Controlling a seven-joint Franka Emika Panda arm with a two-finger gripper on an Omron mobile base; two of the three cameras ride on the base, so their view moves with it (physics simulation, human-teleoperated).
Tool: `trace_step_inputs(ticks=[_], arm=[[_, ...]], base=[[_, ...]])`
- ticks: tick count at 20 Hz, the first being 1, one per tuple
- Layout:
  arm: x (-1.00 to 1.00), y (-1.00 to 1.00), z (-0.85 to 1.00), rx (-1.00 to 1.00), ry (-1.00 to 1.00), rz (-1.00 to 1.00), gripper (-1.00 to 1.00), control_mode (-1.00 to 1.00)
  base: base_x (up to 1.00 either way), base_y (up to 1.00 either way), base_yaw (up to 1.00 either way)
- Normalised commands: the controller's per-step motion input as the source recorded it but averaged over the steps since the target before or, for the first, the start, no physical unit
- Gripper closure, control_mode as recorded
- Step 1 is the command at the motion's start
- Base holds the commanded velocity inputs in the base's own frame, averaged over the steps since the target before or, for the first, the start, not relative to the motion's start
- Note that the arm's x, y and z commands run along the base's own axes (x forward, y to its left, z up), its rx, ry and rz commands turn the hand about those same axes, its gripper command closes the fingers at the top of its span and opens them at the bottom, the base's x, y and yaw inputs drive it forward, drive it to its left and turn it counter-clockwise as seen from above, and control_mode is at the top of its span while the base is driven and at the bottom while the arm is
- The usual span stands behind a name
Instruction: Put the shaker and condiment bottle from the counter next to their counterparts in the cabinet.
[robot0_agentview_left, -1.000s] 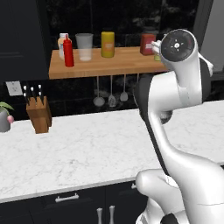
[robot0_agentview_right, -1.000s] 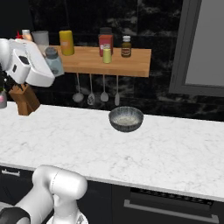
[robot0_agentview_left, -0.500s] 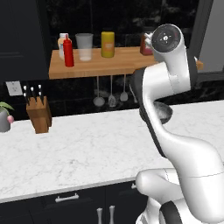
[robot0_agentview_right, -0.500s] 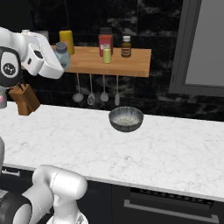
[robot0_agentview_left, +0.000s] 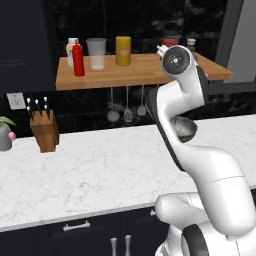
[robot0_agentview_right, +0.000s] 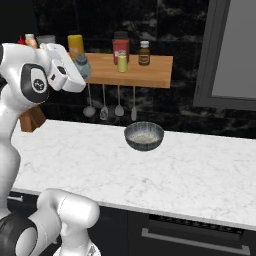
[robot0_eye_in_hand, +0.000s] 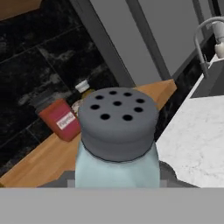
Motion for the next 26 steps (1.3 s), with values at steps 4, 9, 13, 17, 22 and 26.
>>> trace_step_inputs(ticks=[4, 9, 13, 17, 22, 26], arm=[[0.52, 0.0, 0.01, 0.07, 0.0, 0.04, 1.0, -1.0], [0.58, 0.0, 0.04, 0.08, 0.01, 0.05, 1.0, -1.0], [0.66, 0.0, 0.23, 0.11, 0.11, 0.0, 1.0, -1.0], [0.64, 0.0, 0.11, 0.06, 0.15, 0.0, 1.0, -1.0], [0.51, 0.0, 0.07, 0.0, 0.08, 0.0, 1.0, -1.0], [0.42, 0.0, 0.0, -0.01, 0.05, 0.0, 1.0, -1.0]], base=[[0.0, 0.0, 0.0], [0.0, 0.0, 0.0], [0.0, 0.0, 0.0], [0.0, 0.0, 0.0], [0.0, 0.0, 0.0], [0.0, 0.0, 0.0]])
